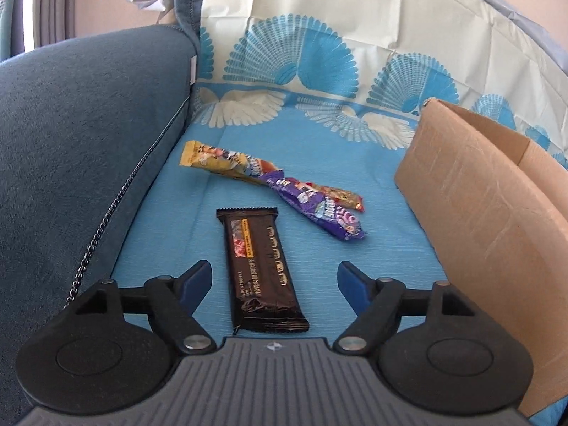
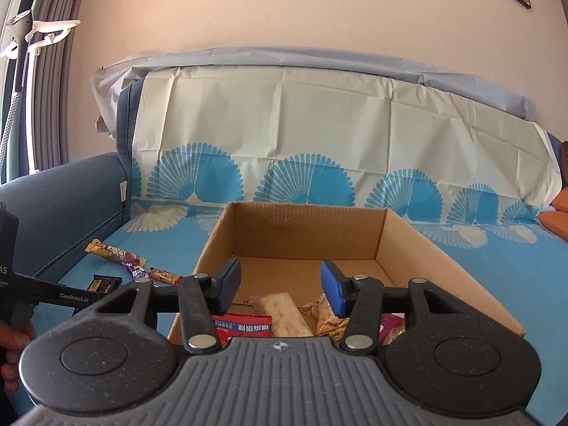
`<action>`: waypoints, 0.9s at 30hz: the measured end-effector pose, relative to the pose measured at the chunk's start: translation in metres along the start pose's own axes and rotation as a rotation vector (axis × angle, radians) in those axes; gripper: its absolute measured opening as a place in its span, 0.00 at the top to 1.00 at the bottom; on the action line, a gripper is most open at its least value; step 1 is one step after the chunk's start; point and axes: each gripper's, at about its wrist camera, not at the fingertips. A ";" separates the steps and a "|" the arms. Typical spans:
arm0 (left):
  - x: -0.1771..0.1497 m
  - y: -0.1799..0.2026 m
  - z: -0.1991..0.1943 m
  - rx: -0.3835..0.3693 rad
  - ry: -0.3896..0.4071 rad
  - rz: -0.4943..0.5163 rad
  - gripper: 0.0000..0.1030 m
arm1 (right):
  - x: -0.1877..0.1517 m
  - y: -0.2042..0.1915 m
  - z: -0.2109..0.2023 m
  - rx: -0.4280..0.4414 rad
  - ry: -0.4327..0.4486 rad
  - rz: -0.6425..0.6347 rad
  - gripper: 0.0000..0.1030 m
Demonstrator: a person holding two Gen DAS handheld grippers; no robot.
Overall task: Organize snacks
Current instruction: 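Move both tools back toward the chocolate bar and purple tube, then grasp the dark chocolate bar with the left gripper while the right gripper grasps the purple tube snack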
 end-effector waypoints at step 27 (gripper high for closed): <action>0.011 -0.053 0.016 0.107 -0.055 -0.283 0.57 | 0.071 -0.169 0.201 0.332 -0.377 -0.060 0.49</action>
Point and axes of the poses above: each gripper's, at about its wrist camera, not at the fingertips, and z roughly the way its jaws point, y to its right, x to its top, and after that the axes turned 8 degrees about -z, right-handed
